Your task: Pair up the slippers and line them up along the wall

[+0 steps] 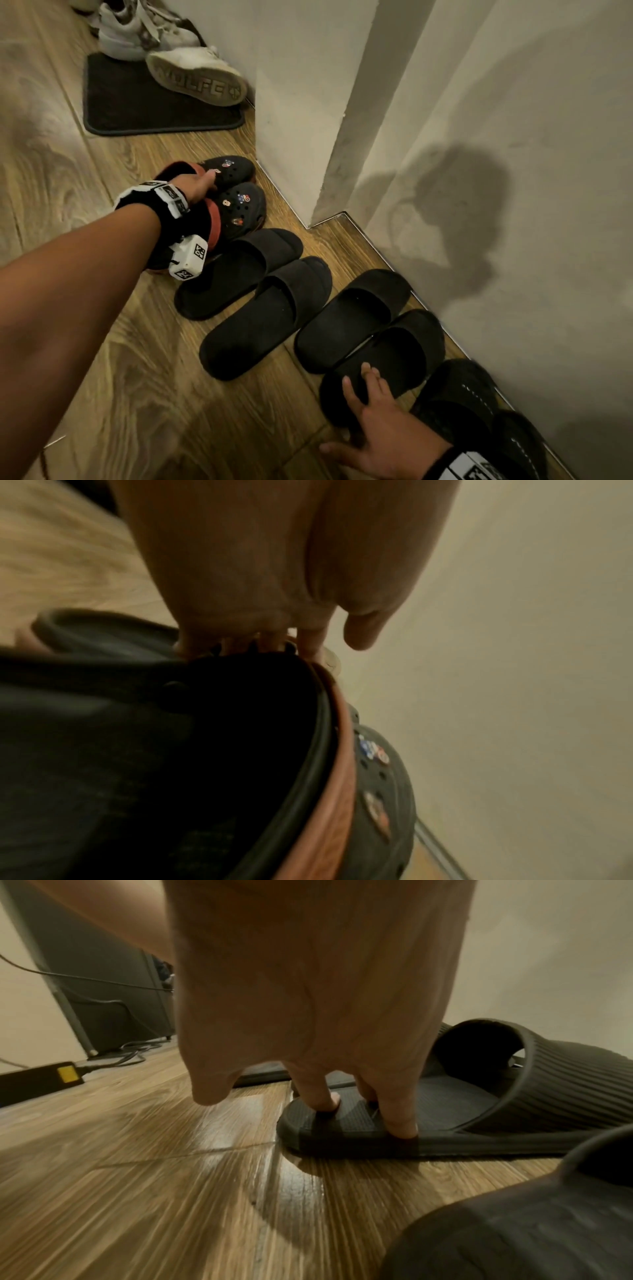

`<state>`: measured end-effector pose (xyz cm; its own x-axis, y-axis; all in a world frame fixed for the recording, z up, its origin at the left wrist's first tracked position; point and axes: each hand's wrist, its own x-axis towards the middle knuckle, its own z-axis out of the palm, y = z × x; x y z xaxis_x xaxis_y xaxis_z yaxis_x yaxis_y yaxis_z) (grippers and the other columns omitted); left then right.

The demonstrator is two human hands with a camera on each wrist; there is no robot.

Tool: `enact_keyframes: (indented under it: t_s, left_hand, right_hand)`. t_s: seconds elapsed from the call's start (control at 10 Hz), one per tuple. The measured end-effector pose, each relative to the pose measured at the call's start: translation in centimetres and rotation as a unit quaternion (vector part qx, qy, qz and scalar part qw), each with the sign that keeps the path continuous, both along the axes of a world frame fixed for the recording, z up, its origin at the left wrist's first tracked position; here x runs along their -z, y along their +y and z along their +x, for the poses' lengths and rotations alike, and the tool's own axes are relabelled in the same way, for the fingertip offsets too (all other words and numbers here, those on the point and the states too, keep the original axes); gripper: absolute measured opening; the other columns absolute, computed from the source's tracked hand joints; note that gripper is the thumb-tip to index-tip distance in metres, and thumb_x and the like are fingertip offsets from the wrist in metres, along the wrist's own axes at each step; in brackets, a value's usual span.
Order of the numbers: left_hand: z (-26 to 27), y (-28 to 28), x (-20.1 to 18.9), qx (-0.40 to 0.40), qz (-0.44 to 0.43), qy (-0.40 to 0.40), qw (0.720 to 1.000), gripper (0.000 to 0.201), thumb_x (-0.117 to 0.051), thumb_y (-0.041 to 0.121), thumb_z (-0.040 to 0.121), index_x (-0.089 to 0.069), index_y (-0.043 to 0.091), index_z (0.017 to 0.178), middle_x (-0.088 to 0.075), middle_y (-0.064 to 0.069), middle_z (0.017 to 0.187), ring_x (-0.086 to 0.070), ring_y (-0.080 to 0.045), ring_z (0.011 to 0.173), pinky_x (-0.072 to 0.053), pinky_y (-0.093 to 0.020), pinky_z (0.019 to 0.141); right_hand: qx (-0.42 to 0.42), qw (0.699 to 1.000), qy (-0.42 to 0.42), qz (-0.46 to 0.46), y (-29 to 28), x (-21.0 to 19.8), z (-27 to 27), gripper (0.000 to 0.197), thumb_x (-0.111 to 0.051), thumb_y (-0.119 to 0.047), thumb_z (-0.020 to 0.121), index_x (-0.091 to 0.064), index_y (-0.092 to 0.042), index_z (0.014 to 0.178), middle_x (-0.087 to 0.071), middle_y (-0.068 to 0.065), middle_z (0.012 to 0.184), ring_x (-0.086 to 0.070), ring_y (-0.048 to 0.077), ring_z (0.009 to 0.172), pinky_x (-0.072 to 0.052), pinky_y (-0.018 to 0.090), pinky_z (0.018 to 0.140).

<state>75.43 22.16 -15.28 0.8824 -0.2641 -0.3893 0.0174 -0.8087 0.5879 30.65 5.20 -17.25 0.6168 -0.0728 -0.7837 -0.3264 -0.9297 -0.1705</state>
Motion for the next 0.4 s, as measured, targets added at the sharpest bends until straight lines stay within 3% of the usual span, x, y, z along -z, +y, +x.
enact_keyframes:
  t_s: [0.1,0.3,0.4]
  left_hand:
    - [-1.3,0.0,-0.6,0.016,0.017,-0.104,0.994,0.056,-0.030,0.044,0.100,-0.069,0.006,0.113,-0.060,-0.024,0.127,-0.053,-0.039,0.121,-0.037,-0.045,0.108]
    - [-7.0,-2.7,-3.5,0.031,-0.100,-0.149,0.983,0.034,-0.050,0.026,0.096,-0.069,0.003,0.112,-0.064,-0.023,0.122,-0.058,-0.033,0.117,-0.041,-0.036,0.103]
    - [-12.2,-6.6,-4.9,0.111,-0.106,-0.132,0.979,0.035,-0.052,0.026,0.095,-0.068,0.001,0.113,-0.068,-0.024,0.113,-0.064,-0.036,0.108,-0.049,-0.041,0.097]
  right_hand:
    - [0.002,1.000,-0.019,-0.002,-0.1,-0.3,-0.3,0.122,-0.029,-0.097,0.061,0.008,-0.024,0.152,0.028,0.020,0.156,0.022,0.036,0.145,0.000,0.045,0.119]
    - [0.063,0.997,-0.048,-0.002,0.5,-0.3,-1.3,0.102,-0.032,-0.086,0.075,-0.001,-0.029,0.153,0.020,0.012,0.161,0.016,0.030,0.148,-0.004,0.043,0.120]
    - [0.086,0.980,-0.178,-0.020,-0.2,-2.9,-1.8,0.077,-0.028,-0.073,0.089,-0.021,-0.028,0.152,-0.023,0.006,0.159,-0.019,0.025,0.146,-0.021,0.040,0.118]
